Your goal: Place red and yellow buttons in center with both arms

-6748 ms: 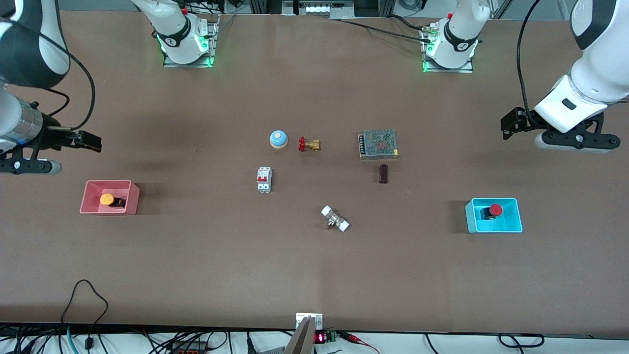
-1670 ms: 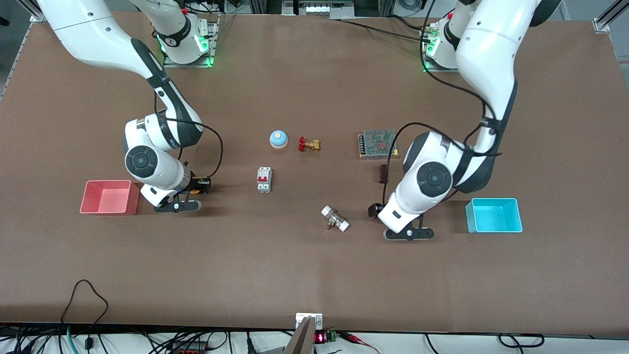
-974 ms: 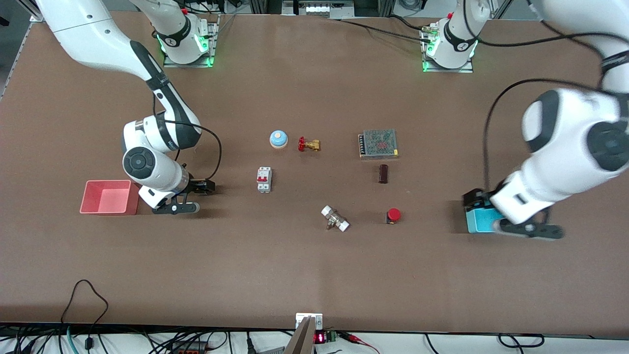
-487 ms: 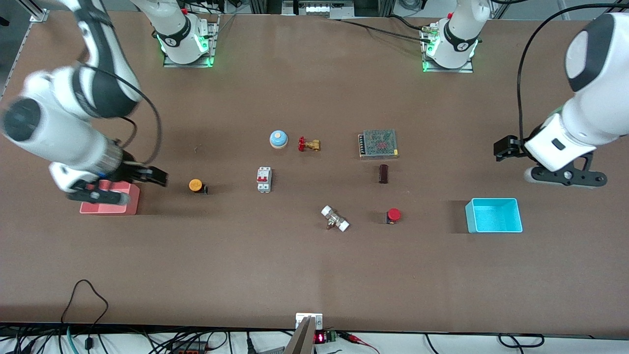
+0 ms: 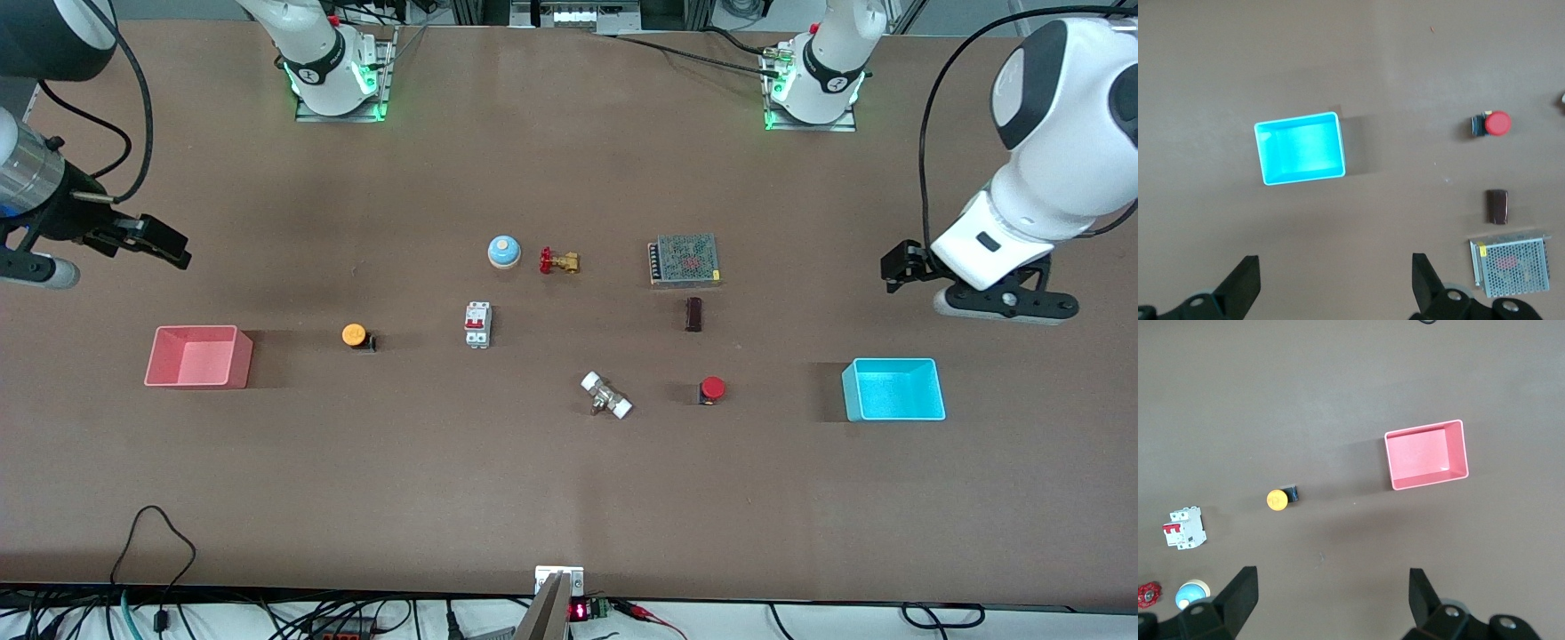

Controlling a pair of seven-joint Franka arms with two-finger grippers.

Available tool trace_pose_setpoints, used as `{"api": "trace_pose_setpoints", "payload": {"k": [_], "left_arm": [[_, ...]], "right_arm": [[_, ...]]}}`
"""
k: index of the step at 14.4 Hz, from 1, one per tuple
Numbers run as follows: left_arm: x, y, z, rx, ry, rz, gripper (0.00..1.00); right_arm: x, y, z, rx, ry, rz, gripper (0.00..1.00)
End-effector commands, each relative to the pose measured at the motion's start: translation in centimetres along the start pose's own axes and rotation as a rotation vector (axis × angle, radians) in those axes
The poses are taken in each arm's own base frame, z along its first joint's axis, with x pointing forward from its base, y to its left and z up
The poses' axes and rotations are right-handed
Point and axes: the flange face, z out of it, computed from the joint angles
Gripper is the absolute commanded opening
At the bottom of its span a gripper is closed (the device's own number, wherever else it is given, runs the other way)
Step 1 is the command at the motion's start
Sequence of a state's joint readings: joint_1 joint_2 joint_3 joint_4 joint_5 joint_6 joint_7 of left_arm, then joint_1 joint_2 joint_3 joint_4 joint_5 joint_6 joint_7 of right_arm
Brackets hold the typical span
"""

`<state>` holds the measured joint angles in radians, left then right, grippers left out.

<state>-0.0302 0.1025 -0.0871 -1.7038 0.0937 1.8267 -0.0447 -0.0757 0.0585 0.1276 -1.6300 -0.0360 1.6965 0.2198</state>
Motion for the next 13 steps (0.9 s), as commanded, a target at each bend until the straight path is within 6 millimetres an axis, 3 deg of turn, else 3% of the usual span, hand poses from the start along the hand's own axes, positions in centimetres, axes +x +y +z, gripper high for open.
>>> {"api": "trace_pose_setpoints", "payload": {"k": [1, 5, 13], "left_arm": [[0.1, -0.8, -2.1, 0.021, -0.038, -0.019, 1.0], [-0.7, 0.0, -4.3, 0.023, -0.02, -0.006, 1.0], [-0.8, 0.0, -4.5, 0.021, -0.025, 0.027, 1.0]], "right_arm": [[-0.3, -0.2, 0.5, -0.015, -0.03, -0.011, 1.0], [-0.4, -0.2, 0.7, -0.013, -0.043, -0.011, 1.0], [-0.4, -0.2, 0.8, -0.012, -0.048, -0.01, 1.0]]}}
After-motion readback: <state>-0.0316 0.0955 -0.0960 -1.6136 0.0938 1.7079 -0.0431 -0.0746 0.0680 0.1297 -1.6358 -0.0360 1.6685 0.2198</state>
